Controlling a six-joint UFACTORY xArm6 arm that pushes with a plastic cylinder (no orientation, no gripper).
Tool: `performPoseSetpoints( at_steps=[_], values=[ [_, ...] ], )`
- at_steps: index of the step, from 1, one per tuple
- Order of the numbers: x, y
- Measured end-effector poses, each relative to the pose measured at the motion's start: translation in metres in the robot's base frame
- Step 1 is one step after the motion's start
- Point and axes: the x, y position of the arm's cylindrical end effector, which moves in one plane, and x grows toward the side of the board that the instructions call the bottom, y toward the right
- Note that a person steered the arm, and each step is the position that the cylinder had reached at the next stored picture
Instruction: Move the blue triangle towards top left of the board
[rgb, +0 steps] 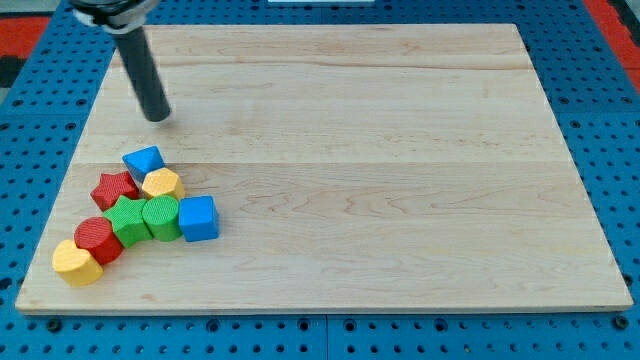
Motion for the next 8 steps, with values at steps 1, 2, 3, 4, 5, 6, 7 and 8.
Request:
performPoseSetpoints(
  at_steps=[1, 2, 3, 4, 5, 6, 7, 8],
  values=[
    [0.03, -0.006],
    [0.047, -0.006],
    [0.058, -0.006],
    [0.072, -0.012],
    [0.088, -0.017],
    [0.104, -0.053],
    [0.108, -0.056],
    [0.108, -0.04]
  ],
)
